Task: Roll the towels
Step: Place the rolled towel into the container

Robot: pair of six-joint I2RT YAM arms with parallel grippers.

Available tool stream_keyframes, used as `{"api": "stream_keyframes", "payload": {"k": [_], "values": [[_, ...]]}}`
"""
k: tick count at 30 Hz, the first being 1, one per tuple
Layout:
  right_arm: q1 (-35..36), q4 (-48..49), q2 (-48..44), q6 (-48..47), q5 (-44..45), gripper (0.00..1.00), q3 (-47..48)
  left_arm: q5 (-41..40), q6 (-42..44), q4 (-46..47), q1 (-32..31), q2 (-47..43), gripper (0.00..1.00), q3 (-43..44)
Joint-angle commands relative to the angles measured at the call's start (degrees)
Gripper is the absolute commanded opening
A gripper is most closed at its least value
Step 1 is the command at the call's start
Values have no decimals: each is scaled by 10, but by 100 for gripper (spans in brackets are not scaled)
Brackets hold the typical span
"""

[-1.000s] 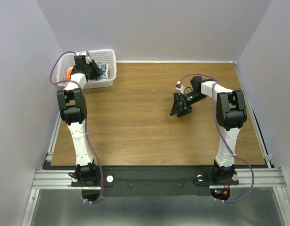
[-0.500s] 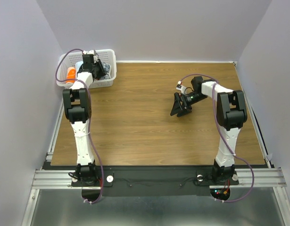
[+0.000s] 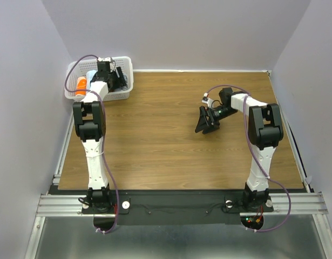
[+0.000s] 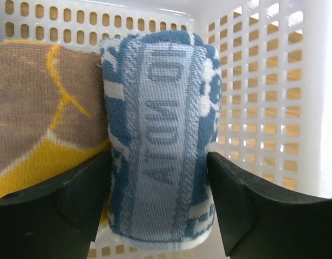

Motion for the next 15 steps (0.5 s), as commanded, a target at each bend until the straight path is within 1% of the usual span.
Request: {"api": "stream_keyframes", "payload": {"k": [1,6,10,11,12,13,15], "values": [[0,11,-13,-4,34,100,-16,-19,34,-25,-4,-82,83,28],[0,13,-34,-4,34,100,-16,-19,57,-42,-9,-119,84,59],[-1,14,-53,-7,41,100,-14,-3,100,-41,-16,-152,85,79],[-1,14,-63,-7,43,100,-12,6,125,-42,-16,-169,99,80],[-1,14,-63,-7,45,100,-11,15,131,-43,-17,-179,99,80],[-1,14,-73,-7,46,100,-10,20,166,-42,-16,-191,99,77],[-1,14,-86,-5,49,100,-7,31,198,-47,-38,-229,99,62]]}}
